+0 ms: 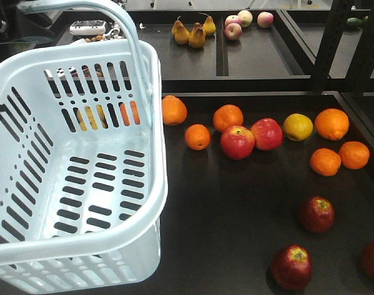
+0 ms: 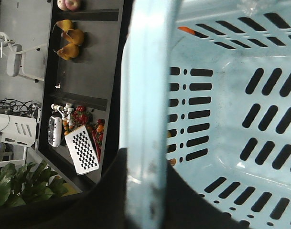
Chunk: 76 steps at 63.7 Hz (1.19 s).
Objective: Pick three apples into basket with both arms
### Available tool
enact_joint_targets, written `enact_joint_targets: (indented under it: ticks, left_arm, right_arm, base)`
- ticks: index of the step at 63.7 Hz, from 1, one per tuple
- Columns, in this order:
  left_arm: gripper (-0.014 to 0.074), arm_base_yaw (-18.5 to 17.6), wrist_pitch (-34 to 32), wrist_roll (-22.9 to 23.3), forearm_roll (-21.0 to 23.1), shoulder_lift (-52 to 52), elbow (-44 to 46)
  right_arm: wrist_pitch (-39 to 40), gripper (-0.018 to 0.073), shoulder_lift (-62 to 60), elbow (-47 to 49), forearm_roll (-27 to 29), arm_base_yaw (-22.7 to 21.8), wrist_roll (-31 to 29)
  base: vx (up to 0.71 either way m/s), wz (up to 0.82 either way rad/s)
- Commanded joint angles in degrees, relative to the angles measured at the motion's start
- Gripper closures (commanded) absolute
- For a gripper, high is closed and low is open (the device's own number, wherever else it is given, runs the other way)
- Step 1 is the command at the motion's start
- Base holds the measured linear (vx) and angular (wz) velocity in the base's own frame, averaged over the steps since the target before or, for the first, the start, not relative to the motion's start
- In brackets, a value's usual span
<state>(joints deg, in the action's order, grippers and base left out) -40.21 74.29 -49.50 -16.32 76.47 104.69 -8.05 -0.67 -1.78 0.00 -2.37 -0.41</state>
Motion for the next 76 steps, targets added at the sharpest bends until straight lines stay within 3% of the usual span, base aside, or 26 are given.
enact_joint_targets:
  ticks: [1, 47, 64, 76]
  left_arm:
    - [0.0603, -0.12, -2.82, 0.49, -0.91, -1.53, 1.87]
    - [0.0603, -0.12, -2.82, 0.49, -0.82, -1.53, 1.87]
    - [0.0603, -0.12, -2.85, 0.56, 1.82, 1.07, 0.39]
    - [0.0603, -0.12, -10.46, 0.61, 1.63, 4.79, -7.01]
  right_arm:
    - [4.46, 0.0568, -0.78, -0.62, 0.0, -0.3, -0.07]
    - [4.46, 0.0568, -0.78, -0.62, 0.0, -0.3, -0.07]
    - [4.46, 0.0568, -0.78, -0.62, 0.0, -0.3, -0.07]
    - [4.46, 0.0568, -0.78, -0.62, 0.0, -0.3, -0.07]
  base:
    - [0.0, 0.0]
    - [0.0, 0.0]
    - [0.0, 0.0]
    - [0.0, 0.0]
